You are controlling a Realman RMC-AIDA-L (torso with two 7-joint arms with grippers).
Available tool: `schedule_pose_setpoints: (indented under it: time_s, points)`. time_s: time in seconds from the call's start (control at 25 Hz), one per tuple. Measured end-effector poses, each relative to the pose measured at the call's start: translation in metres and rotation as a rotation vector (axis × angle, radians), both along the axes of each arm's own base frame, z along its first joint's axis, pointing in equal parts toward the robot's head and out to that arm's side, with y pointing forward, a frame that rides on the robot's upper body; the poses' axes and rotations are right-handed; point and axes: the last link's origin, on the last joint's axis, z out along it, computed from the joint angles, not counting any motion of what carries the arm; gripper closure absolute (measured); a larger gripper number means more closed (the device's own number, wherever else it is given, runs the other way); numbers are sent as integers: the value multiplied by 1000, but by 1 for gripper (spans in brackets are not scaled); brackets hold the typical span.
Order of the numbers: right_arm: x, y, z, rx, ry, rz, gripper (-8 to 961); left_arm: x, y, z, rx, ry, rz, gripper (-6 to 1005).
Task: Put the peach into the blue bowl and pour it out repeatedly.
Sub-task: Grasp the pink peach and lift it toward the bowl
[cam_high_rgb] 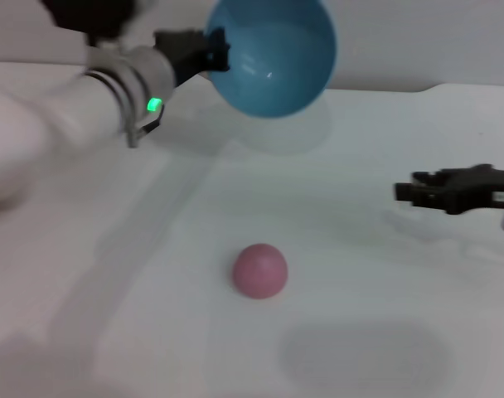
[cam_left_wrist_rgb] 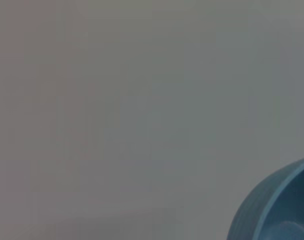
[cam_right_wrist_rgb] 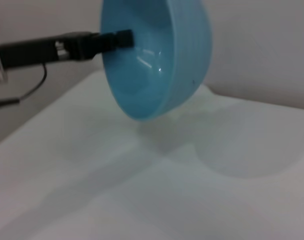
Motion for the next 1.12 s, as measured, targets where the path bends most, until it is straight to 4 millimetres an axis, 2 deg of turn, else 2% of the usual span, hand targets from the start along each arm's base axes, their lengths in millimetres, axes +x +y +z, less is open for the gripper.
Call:
schedule_pose_setpoints:
  time_s: [0.12, 0.24, 0.28, 0.36, 0.56, 0.72, 0.92, 1.12]
  points:
    - [-15, 11, -15, -31, -56, 57, 486, -20, 7, 20, -137, -150, 90, 1000]
    - [-32, 21, -34, -68, -112, 112, 485, -51, 5, 51, -282, -237, 220, 999]
    - [-35, 21, -38, -80, -126, 125, 485, -51, 5, 51, -282, -237, 220, 999]
    - [-41, 23, -46, -101, -159, 156, 485, -63, -2, 62, -344, -231, 292, 999]
    - [-53, 24, -59, -144, -217, 220, 485, -89, -28, 84, -484, -151, 459, 1000]
    - [-66, 21, -76, -204, -270, 298, 485, -96, -45, 97, -515, -123, 503, 1000]
    - [-92, 4, -108, -313, -293, 428, 485, -97, -62, 104, -496, -102, 526, 1000]
    - [-107, -6, -125, -340, -299, 494, 364, -100, -67, 103, -524, -52, 572, 1001]
